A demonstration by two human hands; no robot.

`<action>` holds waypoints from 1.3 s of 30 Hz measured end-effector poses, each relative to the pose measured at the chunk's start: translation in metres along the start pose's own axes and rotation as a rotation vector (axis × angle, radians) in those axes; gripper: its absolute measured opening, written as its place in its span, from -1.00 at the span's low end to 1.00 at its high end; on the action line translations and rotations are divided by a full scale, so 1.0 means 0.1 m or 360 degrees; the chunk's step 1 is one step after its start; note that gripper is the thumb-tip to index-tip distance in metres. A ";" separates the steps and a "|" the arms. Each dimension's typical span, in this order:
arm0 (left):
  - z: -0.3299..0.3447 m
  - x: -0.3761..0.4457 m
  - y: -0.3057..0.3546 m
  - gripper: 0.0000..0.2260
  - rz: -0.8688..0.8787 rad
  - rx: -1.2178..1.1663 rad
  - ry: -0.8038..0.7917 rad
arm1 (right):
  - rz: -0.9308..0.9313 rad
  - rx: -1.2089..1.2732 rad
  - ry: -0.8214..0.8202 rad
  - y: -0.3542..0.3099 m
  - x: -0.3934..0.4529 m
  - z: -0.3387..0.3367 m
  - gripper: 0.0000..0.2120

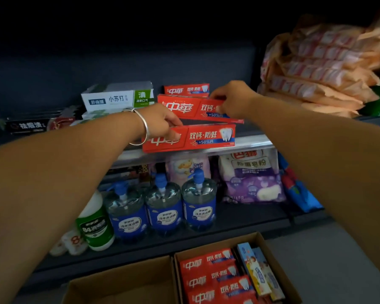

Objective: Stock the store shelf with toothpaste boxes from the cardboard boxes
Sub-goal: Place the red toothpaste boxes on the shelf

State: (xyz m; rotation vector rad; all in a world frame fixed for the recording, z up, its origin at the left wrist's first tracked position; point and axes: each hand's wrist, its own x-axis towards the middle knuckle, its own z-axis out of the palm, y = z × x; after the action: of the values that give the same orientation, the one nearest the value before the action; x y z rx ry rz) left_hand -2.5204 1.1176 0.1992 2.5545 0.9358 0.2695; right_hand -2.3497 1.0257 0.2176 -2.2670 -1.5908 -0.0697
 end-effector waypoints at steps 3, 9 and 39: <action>-0.05 0.28 0.03 -0.64 0.0005 0.0040 0.0002 | 0.0007 -0.0018 -0.0009 0.13 0.26 -0.02 -0.64; -0.10 0.78 0.06 -0.63 -0.0008 0.0081 0.0025 | 0.0023 -0.0040 -0.0033 0.36 0.75 0.04 -0.59; 0.19 2.17 -0.31 -0.54 -0.0069 0.0158 0.0056 | -0.0001 -0.0253 -0.0161 0.90 2.58 0.79 -0.56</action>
State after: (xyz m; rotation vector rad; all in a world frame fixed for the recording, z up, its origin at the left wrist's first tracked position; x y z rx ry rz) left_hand -2.3679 1.2747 0.1779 2.6237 1.0408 0.2623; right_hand -2.1868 1.2569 0.1834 -2.4256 -1.6923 -0.0857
